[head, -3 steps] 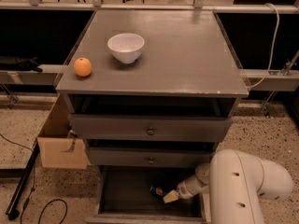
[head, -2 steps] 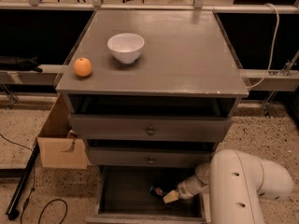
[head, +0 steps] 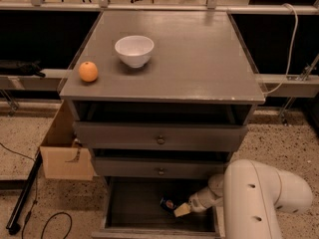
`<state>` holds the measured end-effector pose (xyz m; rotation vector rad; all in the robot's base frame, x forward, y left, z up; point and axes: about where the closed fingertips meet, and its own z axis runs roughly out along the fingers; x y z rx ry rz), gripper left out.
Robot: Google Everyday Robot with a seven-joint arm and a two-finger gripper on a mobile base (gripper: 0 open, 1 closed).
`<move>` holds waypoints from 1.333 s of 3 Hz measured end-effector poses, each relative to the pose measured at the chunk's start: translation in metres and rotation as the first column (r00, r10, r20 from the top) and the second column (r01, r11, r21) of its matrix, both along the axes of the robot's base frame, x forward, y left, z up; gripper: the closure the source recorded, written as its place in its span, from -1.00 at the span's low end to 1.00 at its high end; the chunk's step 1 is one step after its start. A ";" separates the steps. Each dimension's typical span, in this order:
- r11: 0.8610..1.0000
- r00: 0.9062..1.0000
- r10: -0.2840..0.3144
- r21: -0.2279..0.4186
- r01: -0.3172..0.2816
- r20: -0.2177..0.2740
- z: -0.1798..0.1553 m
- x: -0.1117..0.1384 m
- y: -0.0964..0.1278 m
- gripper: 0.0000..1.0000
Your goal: Place pepsi can into bottom drawer
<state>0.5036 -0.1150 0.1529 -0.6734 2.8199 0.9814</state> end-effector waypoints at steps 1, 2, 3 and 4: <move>1.000 1.000 0.000 0.000 0.000 0.000 0.000 0.000 0.000 -0.26; 1.000 1.000 0.000 0.000 0.000 0.000 0.000 0.000 0.000 -0.72; 1.000 1.000 0.000 0.000 0.000 0.000 0.000 0.000 0.000 -1.00; 1.000 1.000 0.000 0.000 0.000 0.000 0.000 0.000 0.000 -1.00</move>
Offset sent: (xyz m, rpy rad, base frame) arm 0.0000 0.0000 0.0000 0.0000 0.0000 0.0000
